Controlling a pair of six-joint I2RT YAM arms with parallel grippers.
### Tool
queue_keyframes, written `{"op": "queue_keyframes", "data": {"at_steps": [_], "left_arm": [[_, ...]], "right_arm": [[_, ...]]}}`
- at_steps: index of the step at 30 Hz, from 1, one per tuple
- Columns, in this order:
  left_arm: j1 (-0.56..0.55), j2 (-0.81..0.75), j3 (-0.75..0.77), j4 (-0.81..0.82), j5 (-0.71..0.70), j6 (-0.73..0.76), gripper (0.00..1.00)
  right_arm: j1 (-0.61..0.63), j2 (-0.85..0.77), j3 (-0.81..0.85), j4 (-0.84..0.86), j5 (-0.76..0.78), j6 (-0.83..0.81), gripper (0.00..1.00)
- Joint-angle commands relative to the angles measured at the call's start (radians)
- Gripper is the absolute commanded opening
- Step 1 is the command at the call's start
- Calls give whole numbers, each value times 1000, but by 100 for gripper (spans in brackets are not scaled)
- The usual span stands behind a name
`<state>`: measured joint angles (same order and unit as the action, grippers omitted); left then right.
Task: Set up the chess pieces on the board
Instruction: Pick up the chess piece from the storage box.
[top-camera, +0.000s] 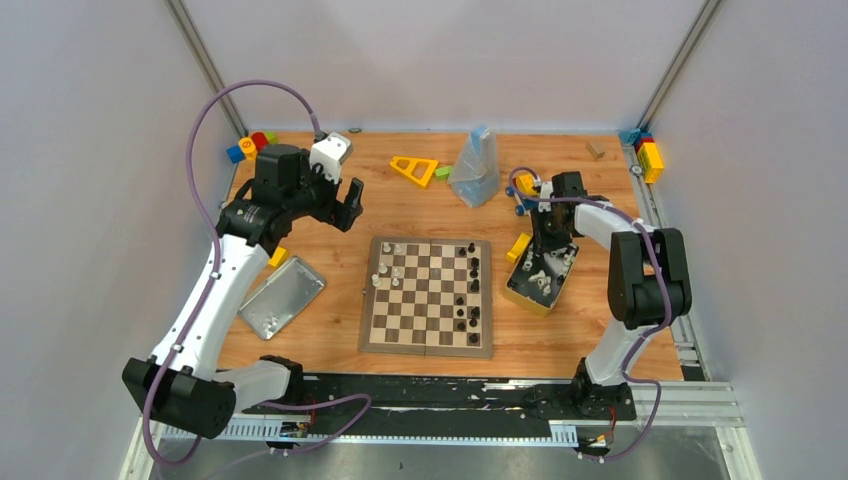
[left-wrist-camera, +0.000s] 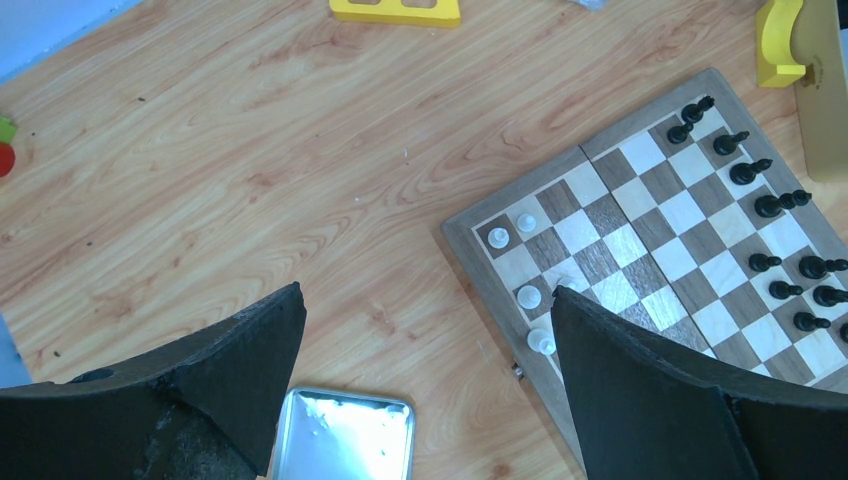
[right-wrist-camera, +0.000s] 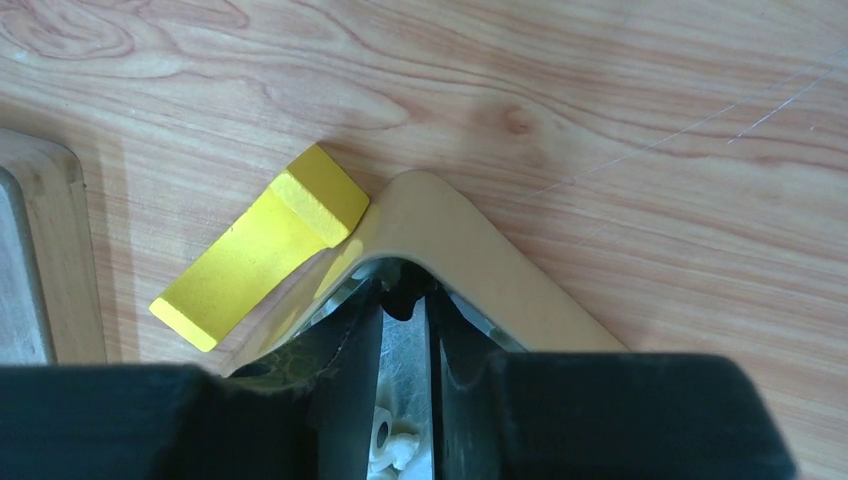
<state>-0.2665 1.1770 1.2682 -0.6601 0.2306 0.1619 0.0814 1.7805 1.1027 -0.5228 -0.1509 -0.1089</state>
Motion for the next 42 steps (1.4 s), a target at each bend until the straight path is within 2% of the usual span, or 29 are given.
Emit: {"op": "queue_keyframes", "data": {"at_steps": [1,16,25,27,30,35,42], "left_arm": [[7,-31,-6,34,15,2,100],[7,-30,-4,32,16,3,100],[7,-22,-9,39,80,11,100],[7,-16,-13,45,150,17,100],[7,8,-13,57,326,19,100],[1,85,-22,98,636,8,97],[-70,216,25,132,797,-21,92]], "right_arm": [[-4,8,2,41,36,-1,20],[-37,-181,-55,-40,-4,-49,10],[-36,-282,-121,-109,-154,-199,8],[-37,-323,-130,-147,-266,-250,8],[-26,-386,-116,-224,-410,-327,8],[57,-468,-54,-302,-533,-385,8],[259,-442,73,-317,-600,-353,9]]}}
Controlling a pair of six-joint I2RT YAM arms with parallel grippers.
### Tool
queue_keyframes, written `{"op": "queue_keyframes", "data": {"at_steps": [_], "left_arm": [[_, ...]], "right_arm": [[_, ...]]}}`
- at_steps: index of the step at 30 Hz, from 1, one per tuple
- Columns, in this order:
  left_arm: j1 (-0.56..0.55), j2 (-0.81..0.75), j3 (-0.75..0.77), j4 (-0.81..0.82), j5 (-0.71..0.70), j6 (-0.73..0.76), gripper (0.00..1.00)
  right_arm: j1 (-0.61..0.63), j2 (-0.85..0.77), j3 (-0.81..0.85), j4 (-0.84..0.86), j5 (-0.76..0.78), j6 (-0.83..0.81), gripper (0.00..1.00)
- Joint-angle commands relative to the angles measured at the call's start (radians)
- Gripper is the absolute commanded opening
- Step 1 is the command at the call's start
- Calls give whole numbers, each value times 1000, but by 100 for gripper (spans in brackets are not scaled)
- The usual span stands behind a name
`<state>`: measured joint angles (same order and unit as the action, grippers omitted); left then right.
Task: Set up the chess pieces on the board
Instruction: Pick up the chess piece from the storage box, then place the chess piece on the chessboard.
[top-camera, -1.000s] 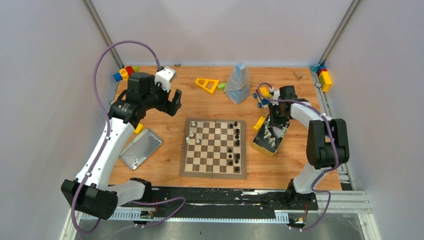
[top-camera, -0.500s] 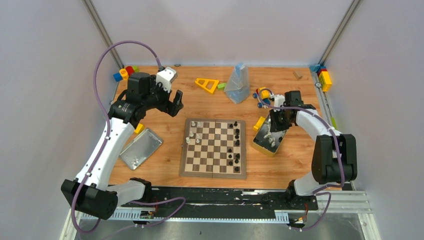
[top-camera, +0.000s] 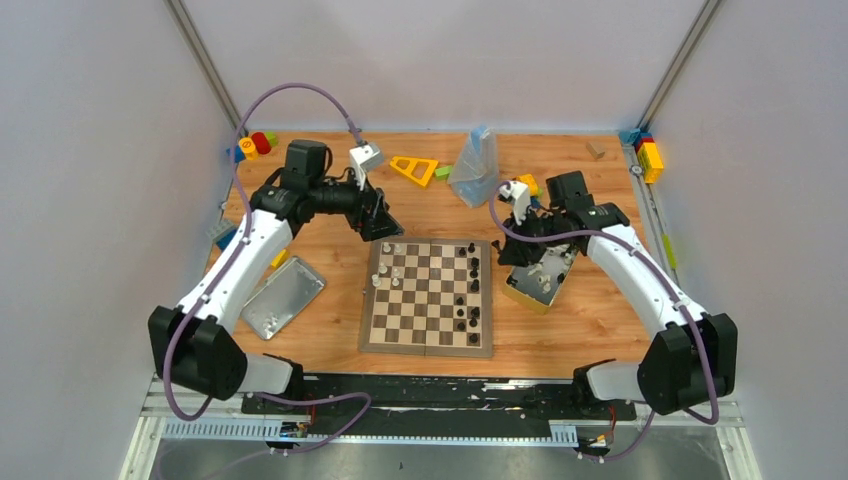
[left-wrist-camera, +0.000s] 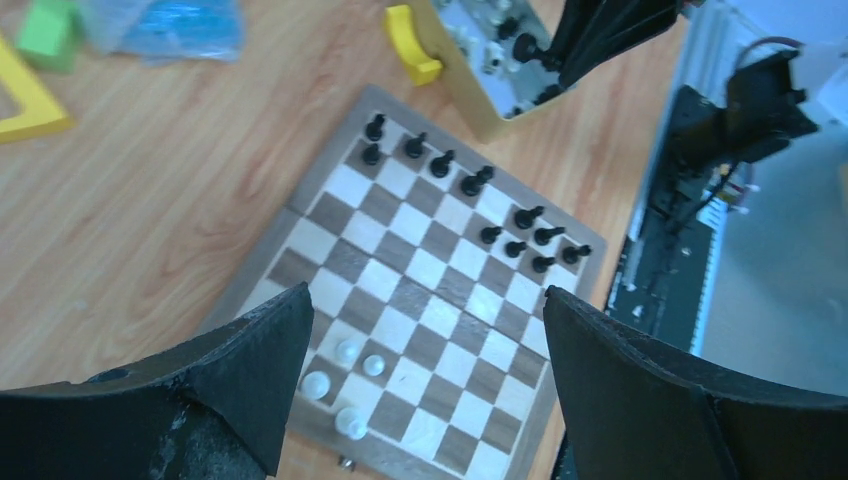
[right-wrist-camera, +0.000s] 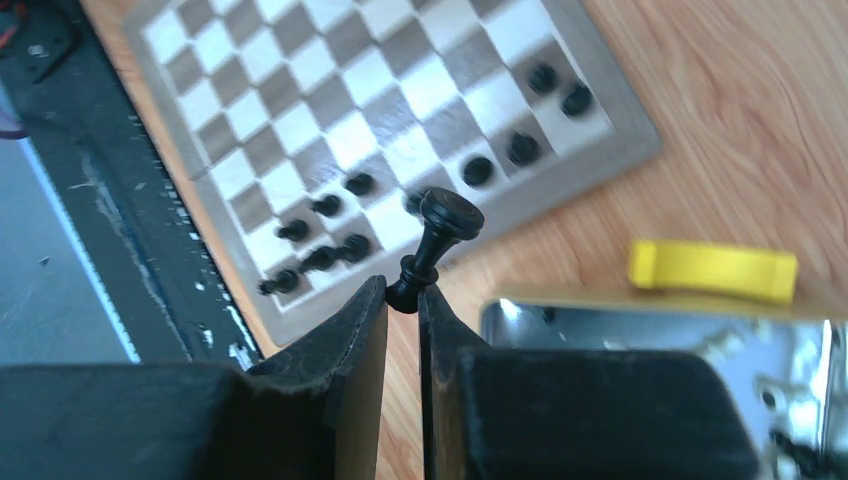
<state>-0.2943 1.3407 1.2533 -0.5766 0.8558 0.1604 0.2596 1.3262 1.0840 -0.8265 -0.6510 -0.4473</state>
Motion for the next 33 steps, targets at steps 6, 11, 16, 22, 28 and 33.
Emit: {"op": "queue_keyframes", "data": {"at_steps": [6,11,16,22,28,33], "left_arm": [[-86,178,104,51,270,-101,92],[-104,267,143,81,373,-192,91],[-119,343,178,60,417,-227,85],[-146,396,196,16,411,-211,82],[-164,429,206,11,440,-225,76],[-177,441,207,11,466,-231,68]], "right_arm": [[213,102,217,-11,-140,22,8],[278,154,274,-8,-136,28,8],[301,169,289,11,-137,41,8],[315,174,295,20,-133,45,8],[320,179,295,26,-127,47,8],[323,182,294,29,-121,45,8]]}}
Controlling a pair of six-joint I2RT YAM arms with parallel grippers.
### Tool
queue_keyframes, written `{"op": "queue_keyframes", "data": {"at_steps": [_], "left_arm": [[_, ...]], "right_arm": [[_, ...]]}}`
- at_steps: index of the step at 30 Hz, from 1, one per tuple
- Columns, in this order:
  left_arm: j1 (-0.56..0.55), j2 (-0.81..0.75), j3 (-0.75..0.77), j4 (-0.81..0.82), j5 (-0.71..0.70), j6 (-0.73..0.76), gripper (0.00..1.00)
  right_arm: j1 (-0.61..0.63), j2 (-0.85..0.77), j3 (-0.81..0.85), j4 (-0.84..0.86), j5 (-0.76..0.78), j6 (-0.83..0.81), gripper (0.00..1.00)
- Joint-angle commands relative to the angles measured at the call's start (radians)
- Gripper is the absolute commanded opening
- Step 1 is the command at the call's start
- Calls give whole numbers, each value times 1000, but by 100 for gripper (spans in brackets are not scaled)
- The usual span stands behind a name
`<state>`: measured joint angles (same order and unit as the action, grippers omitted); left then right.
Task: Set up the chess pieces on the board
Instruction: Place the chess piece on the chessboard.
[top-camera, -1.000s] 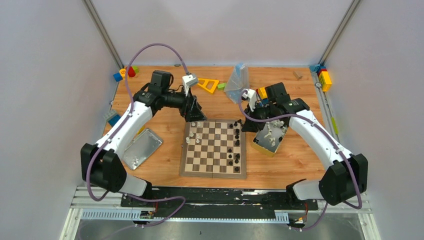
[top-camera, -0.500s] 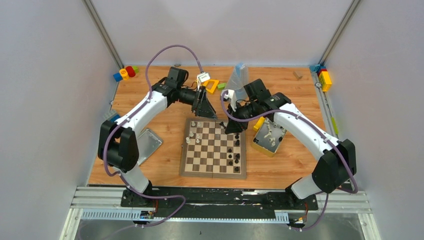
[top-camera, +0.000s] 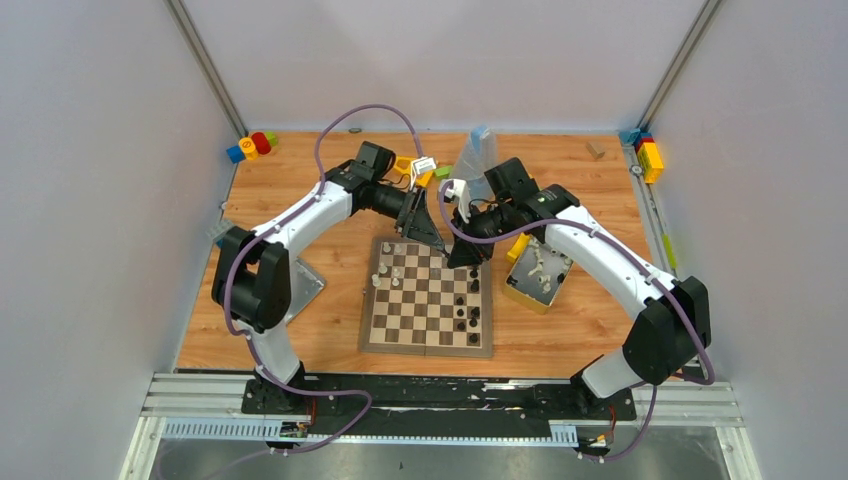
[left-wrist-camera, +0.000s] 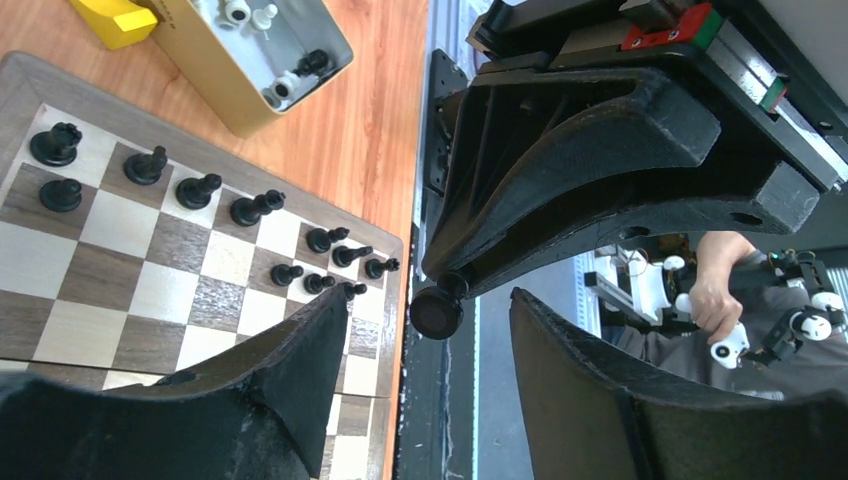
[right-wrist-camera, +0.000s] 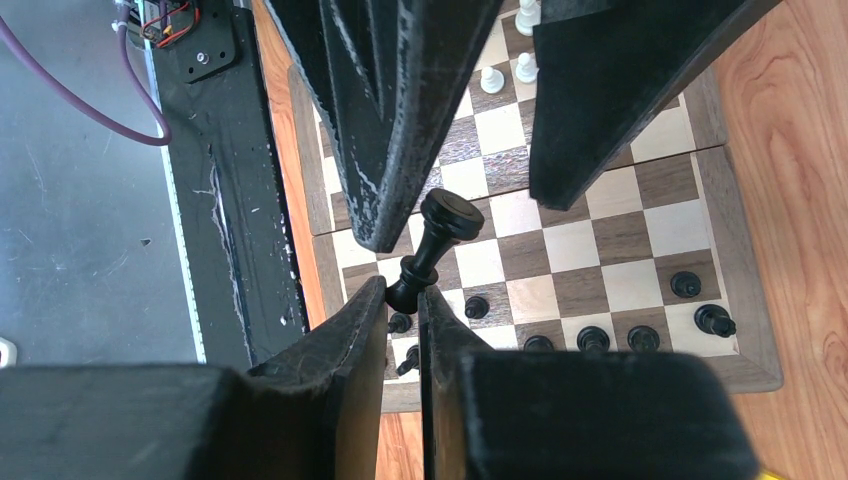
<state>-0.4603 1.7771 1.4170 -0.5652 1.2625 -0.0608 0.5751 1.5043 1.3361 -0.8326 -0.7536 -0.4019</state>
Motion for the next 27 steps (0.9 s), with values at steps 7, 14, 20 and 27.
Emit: {"op": "queue_keyframes", "data": {"at_steps": [7,14,20,27], "left_arm": [[-18,14,41,-13,87,-3,53],[-21,17,43,-16,96,-2,42],[-24,17,43,-33,97,14,34],[-24,9,39,-42,90,22,18]], "right_arm": [[8,4,46,38,-7,0,7],[8,5,38,39,-1,-1,7],[8,-1,40,39,14,-2,7],[5,-6,41,39,51,3,11]]}}
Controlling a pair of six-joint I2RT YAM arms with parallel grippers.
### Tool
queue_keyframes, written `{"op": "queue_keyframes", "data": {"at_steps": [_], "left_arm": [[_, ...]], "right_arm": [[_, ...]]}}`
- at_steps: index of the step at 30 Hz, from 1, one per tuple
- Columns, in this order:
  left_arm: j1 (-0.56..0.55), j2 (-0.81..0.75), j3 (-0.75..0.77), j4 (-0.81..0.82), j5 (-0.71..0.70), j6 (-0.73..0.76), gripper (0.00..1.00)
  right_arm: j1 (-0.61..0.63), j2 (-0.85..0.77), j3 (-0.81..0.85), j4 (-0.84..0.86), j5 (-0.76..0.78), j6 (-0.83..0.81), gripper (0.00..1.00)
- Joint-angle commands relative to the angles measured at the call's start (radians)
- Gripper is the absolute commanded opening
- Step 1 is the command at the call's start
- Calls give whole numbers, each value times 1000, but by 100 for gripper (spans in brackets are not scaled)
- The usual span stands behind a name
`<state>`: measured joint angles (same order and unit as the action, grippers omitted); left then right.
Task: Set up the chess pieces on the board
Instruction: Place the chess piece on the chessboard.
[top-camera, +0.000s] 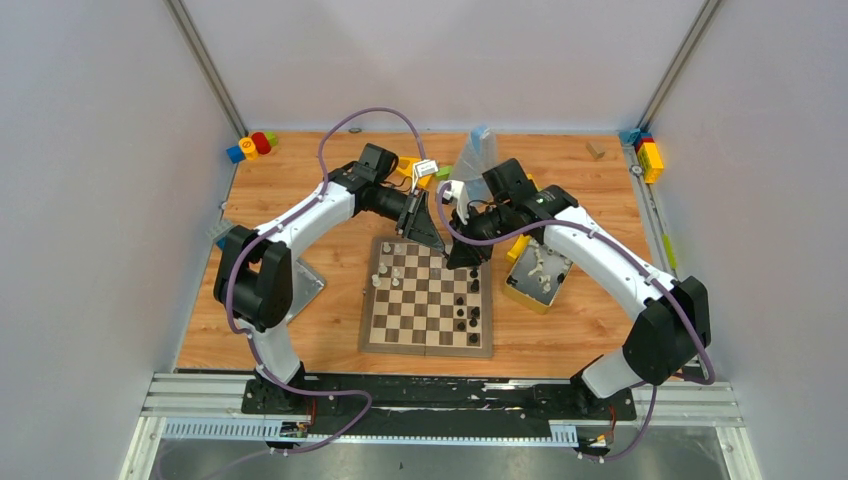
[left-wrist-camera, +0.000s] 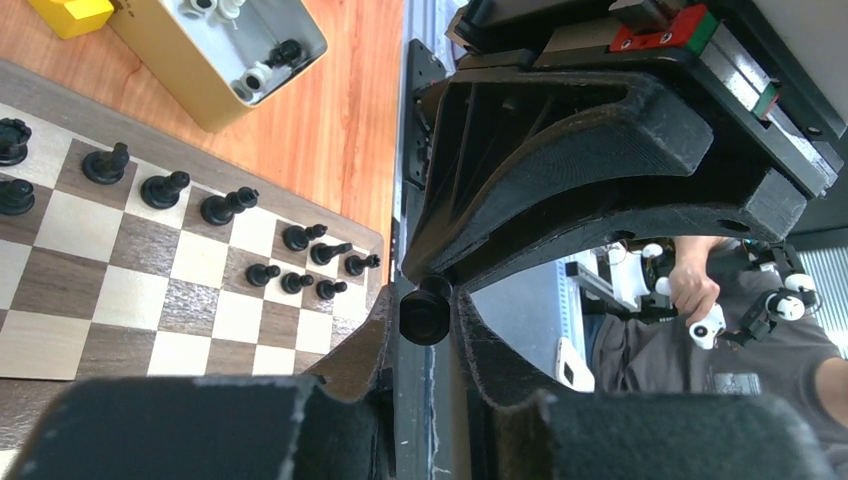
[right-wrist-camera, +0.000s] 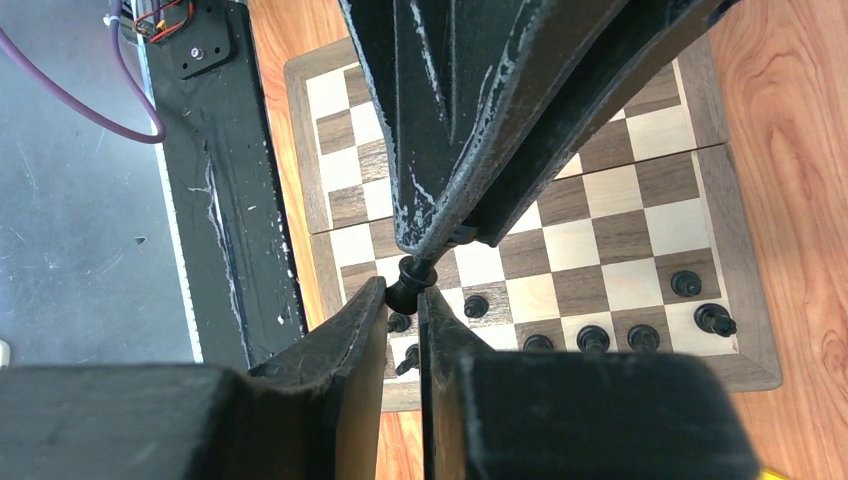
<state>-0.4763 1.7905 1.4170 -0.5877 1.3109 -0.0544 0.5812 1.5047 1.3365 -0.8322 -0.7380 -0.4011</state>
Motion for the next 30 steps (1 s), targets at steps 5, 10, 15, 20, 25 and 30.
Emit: {"op": "queue_keyframes", "data": {"at_steps": [5,10,15,20,25,30], "left_arm": [[-6,-37,15,14,9,-10,9],[6,-124,-46,164,-54,-131,5],[58,-193,-125,413,-101,-338,2],[96,-251,-173,645,-183,-527,0],[97,-305,-241,852,-299,-708,0],[97,-319,-331,1073,-346,-891,0]], "right_arm": [[-34,-33,53,39,46,18,29],[-82,-79,69,41,13,33,48],[-150,-109,82,116,-62,97,54],[-185,-99,84,252,-113,233,54],[-187,-78,91,379,-144,388,54],[-188,-33,125,444,-184,511,55]]}}
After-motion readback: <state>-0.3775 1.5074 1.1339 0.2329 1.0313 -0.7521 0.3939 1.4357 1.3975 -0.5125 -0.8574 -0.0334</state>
